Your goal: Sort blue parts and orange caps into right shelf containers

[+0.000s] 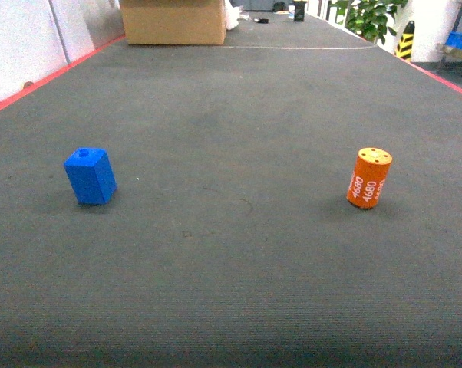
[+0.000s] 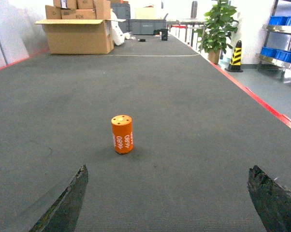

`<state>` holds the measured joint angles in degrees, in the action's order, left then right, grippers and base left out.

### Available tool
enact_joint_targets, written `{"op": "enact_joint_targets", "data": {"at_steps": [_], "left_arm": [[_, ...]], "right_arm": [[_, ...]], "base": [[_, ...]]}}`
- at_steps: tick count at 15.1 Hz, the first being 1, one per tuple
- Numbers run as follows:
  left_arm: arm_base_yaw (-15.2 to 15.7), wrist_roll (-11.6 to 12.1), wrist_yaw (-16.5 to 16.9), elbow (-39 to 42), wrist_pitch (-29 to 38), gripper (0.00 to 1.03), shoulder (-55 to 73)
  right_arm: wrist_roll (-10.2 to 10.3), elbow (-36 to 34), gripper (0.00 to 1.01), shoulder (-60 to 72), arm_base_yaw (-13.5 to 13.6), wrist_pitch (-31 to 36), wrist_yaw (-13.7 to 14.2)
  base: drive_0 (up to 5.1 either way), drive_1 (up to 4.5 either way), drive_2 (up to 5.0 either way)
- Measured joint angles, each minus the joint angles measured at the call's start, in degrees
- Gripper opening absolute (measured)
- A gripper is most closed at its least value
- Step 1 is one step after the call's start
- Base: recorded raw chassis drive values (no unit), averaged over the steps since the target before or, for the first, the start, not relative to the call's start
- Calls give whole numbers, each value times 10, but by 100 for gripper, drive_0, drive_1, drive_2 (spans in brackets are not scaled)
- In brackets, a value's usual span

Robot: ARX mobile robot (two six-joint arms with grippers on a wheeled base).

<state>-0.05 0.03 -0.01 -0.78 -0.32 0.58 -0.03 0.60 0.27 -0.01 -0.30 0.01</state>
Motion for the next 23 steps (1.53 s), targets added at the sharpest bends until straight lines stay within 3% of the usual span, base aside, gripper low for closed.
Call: {"op": "enact_joint_targets", "data": {"at_steps": [10, 11, 12, 14, 15, 18, 23], "left_arm": [[0, 0, 0, 0, 0, 98, 0], [0, 0, 0, 0, 0, 98, 0], [0, 0, 0, 0, 1, 98, 0], [0, 0, 0, 0, 0, 98, 0], [0, 0, 0, 0, 0, 98, 0], [0, 0, 0, 0, 0, 98, 0], [0, 0, 0, 0, 0, 98, 0]], "right_arm": [[-2, 1, 98, 1, 0, -6, 0], [-27, 37, 98, 74, 32, -84, 31], [-39, 63, 98, 170, 49, -51, 32], [-45, 128, 98, 336, 21, 51, 15], [-44, 161, 98, 412, 17, 91, 11], [-20, 288, 98, 651, 0, 133, -57], [2, 524, 98, 927, 51, 123, -91]], "base": [[0, 0, 0], [0, 0, 0], [0, 0, 0], [0, 0, 0], [0, 0, 0], [0, 0, 0], [0, 0, 0]]}}
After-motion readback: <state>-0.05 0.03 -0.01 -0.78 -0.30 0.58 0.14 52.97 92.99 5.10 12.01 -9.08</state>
